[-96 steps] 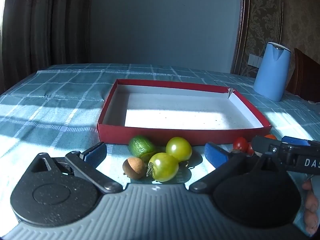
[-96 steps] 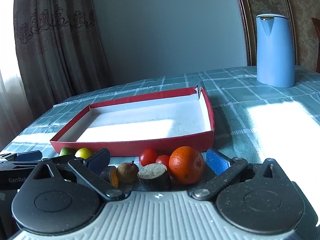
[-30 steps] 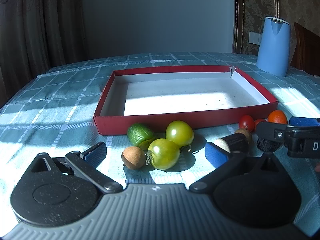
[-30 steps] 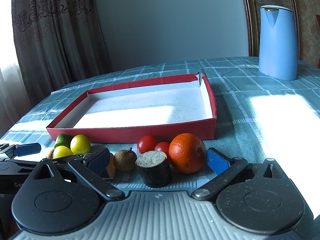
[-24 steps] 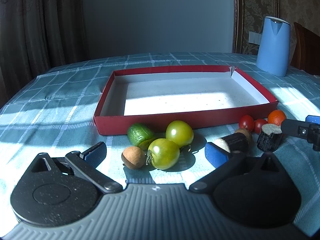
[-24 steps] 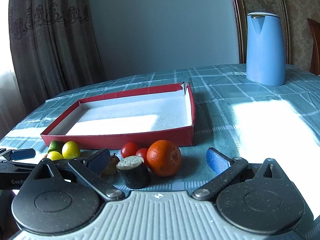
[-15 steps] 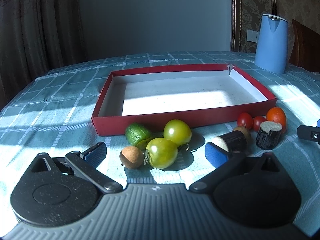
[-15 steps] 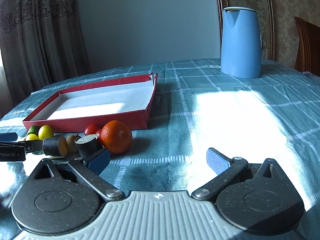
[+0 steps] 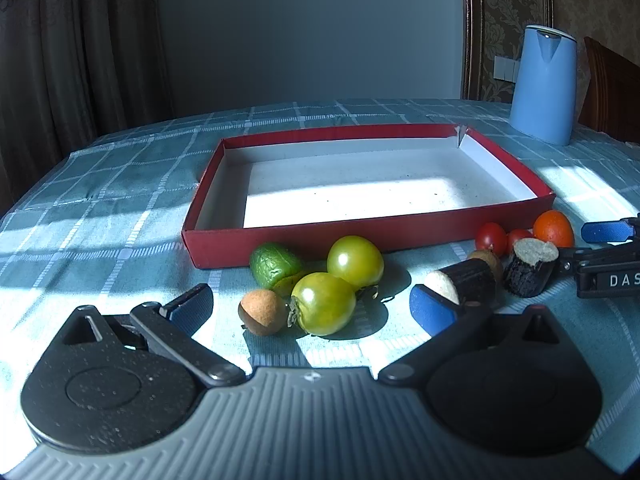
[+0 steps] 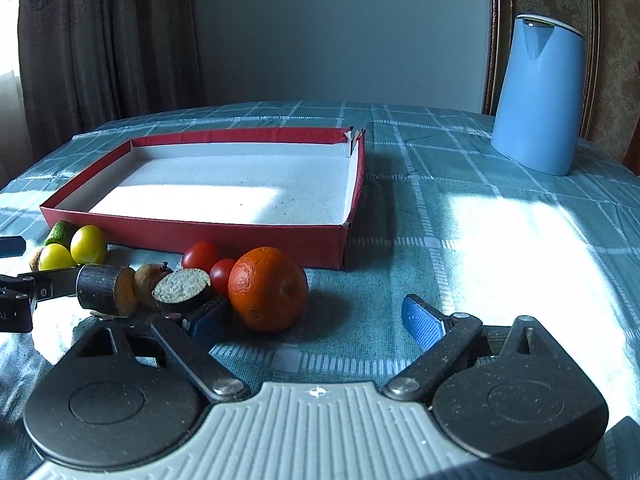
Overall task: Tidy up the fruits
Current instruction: 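Close the right tool around the orange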
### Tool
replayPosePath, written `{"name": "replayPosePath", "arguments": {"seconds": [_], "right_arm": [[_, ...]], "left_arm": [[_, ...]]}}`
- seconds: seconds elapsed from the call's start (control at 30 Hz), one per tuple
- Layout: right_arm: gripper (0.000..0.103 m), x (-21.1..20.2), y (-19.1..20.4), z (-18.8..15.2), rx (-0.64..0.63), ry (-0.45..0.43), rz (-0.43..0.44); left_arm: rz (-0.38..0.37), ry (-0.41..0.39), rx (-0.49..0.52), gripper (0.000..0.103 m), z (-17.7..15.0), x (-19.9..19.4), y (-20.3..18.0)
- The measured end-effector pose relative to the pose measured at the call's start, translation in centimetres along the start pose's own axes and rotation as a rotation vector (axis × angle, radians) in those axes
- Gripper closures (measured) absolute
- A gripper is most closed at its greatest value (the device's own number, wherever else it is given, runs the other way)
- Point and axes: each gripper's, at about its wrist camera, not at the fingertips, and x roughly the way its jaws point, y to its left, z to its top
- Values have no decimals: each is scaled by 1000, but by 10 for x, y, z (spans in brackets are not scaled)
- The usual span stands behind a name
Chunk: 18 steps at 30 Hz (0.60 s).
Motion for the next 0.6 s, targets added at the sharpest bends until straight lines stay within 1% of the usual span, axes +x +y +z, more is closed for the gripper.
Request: {"name": "replayPosePath", "arguments": {"seconds": [0.07,0.1,0.17,0.23,0.27,0.3,0.37,0.43,0.5,0.57,0.6], "right_arm": [[25,7,4,2,-25,17,12],[28,8,5,3,-32,17,20],[47,10,7,5,-34,9,53],[51,9,9,4,-45,5,57],[59,9,9,3,-46,3,67],[64,8,9,3,-41,1,78],[64,6,7,3,-28,-7,80],[64,4,4,2,0,-18,55],[64,3,-4,2,48,-28,33],[64,2,-13,2,107,-29,-3],[65,3,-16,2,124,-25,-2]], "left_arm": [[-1,1,0,0,0,0,0],[0,1,0,0,0,0,0],[-1,3,-2,0,0,0,0],[-1,5,-4,0,0,0,1],[0,4,-6,0,0,0,1],[4,-3,-10,0,0,-1,2],[14,-16,-13,0,-1,-4,4],[43,-52,-15,0,-3,-11,6],[87,-98,-13,0,-9,-23,10],[99,-144,-30,0,-16,-35,17],[99,-160,-44,0,-18,-39,20]]}}
